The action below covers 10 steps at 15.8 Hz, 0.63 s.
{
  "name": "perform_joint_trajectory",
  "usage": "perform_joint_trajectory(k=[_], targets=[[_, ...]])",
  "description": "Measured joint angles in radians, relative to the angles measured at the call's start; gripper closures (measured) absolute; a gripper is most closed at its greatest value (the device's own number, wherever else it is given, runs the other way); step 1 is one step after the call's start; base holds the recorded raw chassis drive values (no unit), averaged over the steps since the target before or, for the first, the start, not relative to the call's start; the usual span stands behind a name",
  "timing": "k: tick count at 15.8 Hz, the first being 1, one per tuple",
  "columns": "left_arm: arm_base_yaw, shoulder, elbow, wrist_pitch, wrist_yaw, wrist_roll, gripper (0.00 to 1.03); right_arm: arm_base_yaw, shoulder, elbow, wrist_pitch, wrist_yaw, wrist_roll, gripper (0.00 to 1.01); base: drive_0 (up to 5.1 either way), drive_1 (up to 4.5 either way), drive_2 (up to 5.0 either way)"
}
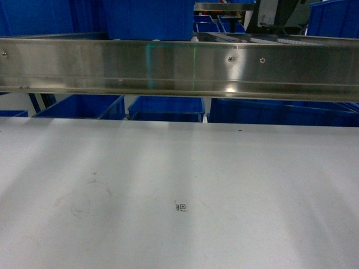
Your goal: Place magnetic block on left shelf second layer
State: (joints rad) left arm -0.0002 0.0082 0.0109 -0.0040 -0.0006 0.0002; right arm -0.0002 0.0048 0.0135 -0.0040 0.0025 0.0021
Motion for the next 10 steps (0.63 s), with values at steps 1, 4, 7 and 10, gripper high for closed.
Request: perform_joint_trajectory(k=[1, 4, 7, 10], targets=[[0.000, 0.000, 0.000, 0.000, 0.000, 0.000, 0.05, 0.000, 0.000, 0.000, 0.000, 0.000, 0.000, 0.03, 0.0, 0.00, 0.0], [0.000, 0.000, 0.000, 0.000, 0.000, 0.000, 0.05, 0.000, 0.000, 0.000, 0.000, 0.000, 0.000, 0.03, 0.0, 0.00, 0.0], [0.000, 0.000, 0.000, 0.000, 0.000, 0.000, 0.05, 0.000, 0.000, 0.000, 0.000, 0.000, 0.000, 0.03, 0.0, 0.00, 0.0], [0.000, 0.000, 0.000, 0.000, 0.000, 0.000, 0.05, 0.000, 0.000, 0.000, 0.000, 0.000, 0.000, 0.03, 0.0, 0.00, 0.0]])
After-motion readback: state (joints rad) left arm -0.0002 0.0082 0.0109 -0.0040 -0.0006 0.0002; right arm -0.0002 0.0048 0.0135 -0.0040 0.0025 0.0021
